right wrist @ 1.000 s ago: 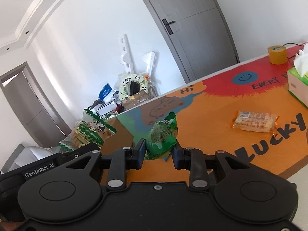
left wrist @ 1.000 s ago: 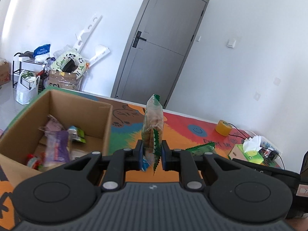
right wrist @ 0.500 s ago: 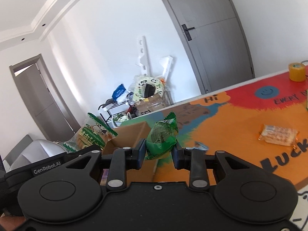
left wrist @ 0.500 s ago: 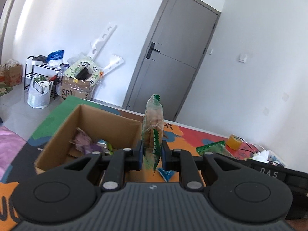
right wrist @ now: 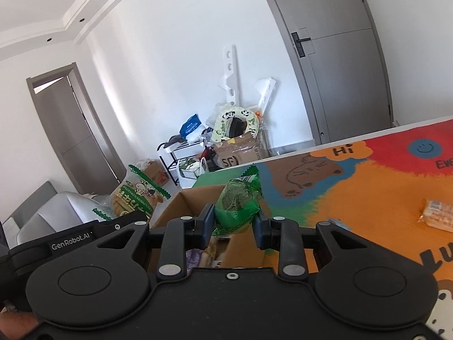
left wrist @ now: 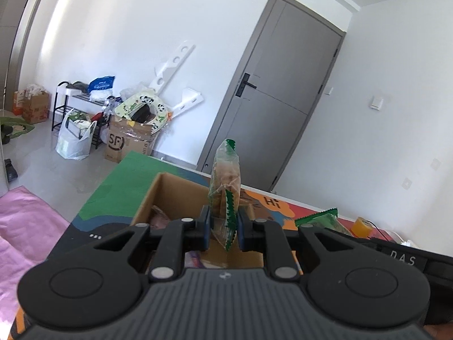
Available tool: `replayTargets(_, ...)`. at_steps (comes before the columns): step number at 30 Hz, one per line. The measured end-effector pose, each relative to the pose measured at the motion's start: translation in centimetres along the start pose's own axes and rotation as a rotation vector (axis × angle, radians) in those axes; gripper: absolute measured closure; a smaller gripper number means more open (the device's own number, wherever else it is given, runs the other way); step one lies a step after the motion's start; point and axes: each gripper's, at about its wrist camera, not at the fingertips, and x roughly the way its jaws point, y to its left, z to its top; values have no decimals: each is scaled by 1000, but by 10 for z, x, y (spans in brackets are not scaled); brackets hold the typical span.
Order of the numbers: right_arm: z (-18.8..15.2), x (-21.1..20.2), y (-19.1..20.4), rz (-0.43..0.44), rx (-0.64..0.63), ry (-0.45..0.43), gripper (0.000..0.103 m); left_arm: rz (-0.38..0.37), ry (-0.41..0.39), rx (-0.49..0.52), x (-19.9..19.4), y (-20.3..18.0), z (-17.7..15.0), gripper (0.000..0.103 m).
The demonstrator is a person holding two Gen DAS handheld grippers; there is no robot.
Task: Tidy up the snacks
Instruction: 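Carry the tan snack and green packet over the cardboard box, then lower both snacks into the cardboard box and open both tools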
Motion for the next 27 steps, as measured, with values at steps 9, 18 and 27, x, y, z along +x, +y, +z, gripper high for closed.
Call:
replayTargets(9,2,25,20,13,-31,31,73,29,59,-21,21,31,-1,86)
replayTargets(18,1,53,31,25,-43,74,73,73,61,-33,15,51,2,57)
replayTargets(27,7,67,38,22,-35,76,63,96,28,-72,10,64,11,36)
